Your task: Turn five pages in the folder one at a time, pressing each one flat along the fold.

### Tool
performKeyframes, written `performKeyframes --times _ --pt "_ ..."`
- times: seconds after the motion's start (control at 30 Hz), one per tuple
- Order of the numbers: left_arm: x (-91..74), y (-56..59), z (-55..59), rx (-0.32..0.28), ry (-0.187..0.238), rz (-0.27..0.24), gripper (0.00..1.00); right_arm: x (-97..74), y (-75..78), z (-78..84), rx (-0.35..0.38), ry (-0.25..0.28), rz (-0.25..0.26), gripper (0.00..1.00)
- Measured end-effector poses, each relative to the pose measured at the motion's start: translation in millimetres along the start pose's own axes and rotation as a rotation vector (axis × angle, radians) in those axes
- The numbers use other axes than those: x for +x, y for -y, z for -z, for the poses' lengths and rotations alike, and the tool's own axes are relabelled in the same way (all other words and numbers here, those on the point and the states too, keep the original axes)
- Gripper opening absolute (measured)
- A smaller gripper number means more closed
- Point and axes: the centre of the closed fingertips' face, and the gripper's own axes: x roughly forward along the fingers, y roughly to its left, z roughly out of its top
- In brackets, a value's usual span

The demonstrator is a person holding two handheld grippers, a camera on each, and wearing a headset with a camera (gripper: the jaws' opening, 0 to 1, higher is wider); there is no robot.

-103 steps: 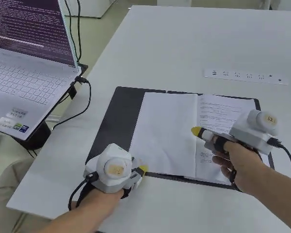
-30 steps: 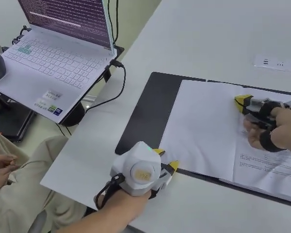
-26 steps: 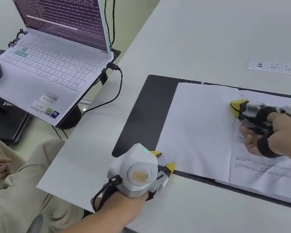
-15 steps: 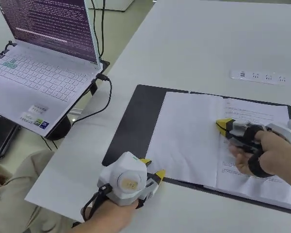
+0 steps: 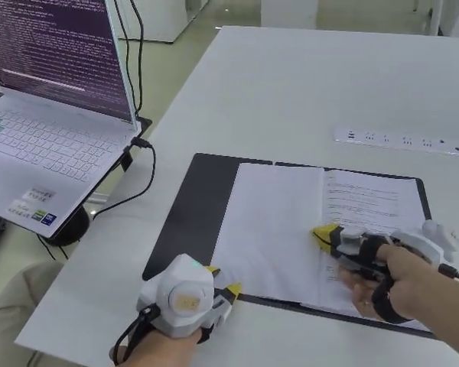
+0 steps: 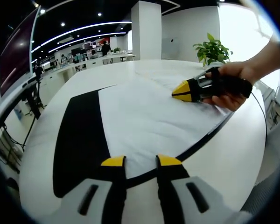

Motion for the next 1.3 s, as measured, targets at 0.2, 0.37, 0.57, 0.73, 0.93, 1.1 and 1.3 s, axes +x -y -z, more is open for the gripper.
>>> performKeyframes --times 0.2,0.37,0.57,0.73,0.93,1.1,1.3 --pt "-1.1 0.9 -0.7 -0.003 0.006 0.000 0.24 -7.4 15.4 7.4 -0.003 -0.023 0.007 0.00" --pt "-1.3 1.3 -1.1 -0.001 0.006 0.001 0.24 -16.7 24.7 21.1 -0.012 -0.049 0.021 0.00" --pt "-2.0 2.0 -1.5 -0.002 0.006 0.001 0.24 -22.7 33.6 27.9 -0.015 -0.058 0.027 0.00" --pt "-2.3 2.4 -1.4 0.000 0.005 0.001 0.24 -30.8 41.7 39.4 -0.018 -0.072 0.037 0.00" --pt "-2.1 2.6 -1.1 0.003 -0.002 0.001 0.24 -44.9 50.6 59.0 0.012 -0.071 0.038 0.00" --pt "-1.8 2.8 -0.9 -0.001 -0.009 -0.001 0.24 -55.0 54.5 74.0 0.047 -0.073 0.047 0.00" --pt "-1.5 2.0 -1.8 -0.019 -0.024 -0.007 0.24 -70.4 57.2 96.4 0.061 -0.079 0.064 0.00"
